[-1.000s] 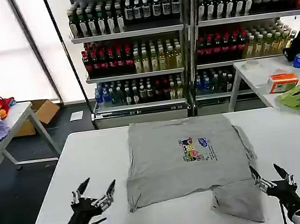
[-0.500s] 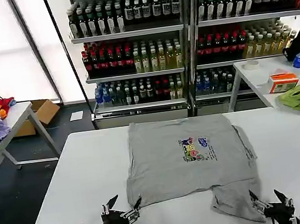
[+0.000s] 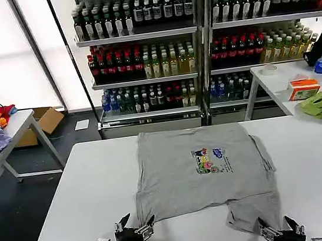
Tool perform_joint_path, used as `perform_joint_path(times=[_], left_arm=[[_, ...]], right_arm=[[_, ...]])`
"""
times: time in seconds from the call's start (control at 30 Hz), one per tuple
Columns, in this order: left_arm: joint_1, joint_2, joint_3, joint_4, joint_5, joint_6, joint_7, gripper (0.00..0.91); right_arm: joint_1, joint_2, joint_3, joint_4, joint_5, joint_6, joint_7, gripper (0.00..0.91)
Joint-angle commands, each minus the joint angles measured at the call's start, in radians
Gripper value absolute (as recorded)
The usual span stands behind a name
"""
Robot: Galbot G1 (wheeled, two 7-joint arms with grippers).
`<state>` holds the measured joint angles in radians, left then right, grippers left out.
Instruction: Fold and organize the clothes.
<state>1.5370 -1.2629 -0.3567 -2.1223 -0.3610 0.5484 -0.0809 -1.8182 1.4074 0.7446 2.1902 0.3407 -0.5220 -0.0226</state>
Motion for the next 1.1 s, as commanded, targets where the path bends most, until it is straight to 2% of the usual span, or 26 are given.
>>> perform_joint_path(times=[0.03,0.1,0.47,0.5,0.53,0.6,0.63,0.93,1.1], left_arm=[[-0.022,-0.033,-0.001,0.040,0.032,-0.004,-0.004,0.393],[-0.010,-0.038,0.001,0.039,0.033,-0.004,-0.004,0.292],[0.030,-0.066,0.042,0.043,0.116,-0.026,0.014,0.282],[0.030,-0.069,0.044,0.050,0.119,-0.028,0.015,0.222],[0.030,-0.072,0.045,0.053,0.119,-0.030,0.015,0.111],[0.031,-0.076,0.045,0.056,0.126,-0.035,0.015,0.081],[0.031,-0.077,0.045,0.056,0.126,-0.038,0.015,0.010],[0.049,-0.093,0.048,0.053,0.154,-0.078,0.011,0.010],[0.071,-0.089,0.043,-0.012,0.151,-0.076,0.009,0.010]], right_arm=[[-0.010,0.006,-0.019,-0.007,-0.002,-0.010,0.006,0.000],[-0.012,0.005,-0.023,-0.010,-0.002,-0.009,0.004,0.000],[-0.013,0.002,-0.037,-0.020,-0.008,0.006,0.002,0.000],[-0.013,0.002,-0.039,-0.020,-0.009,0.008,0.001,0.000],[-0.013,0.001,-0.040,-0.020,-0.009,0.009,0.001,0.000],[-0.013,-0.001,-0.040,-0.021,-0.008,0.013,0.002,0.000],[-0.013,-0.003,-0.040,-0.021,-0.008,0.014,0.001,0.000],[-0.011,-0.015,-0.048,-0.024,0.003,0.040,0.000,0.000],[-0.035,-0.036,-0.042,0.020,0.099,0.063,0.017,0.000]])
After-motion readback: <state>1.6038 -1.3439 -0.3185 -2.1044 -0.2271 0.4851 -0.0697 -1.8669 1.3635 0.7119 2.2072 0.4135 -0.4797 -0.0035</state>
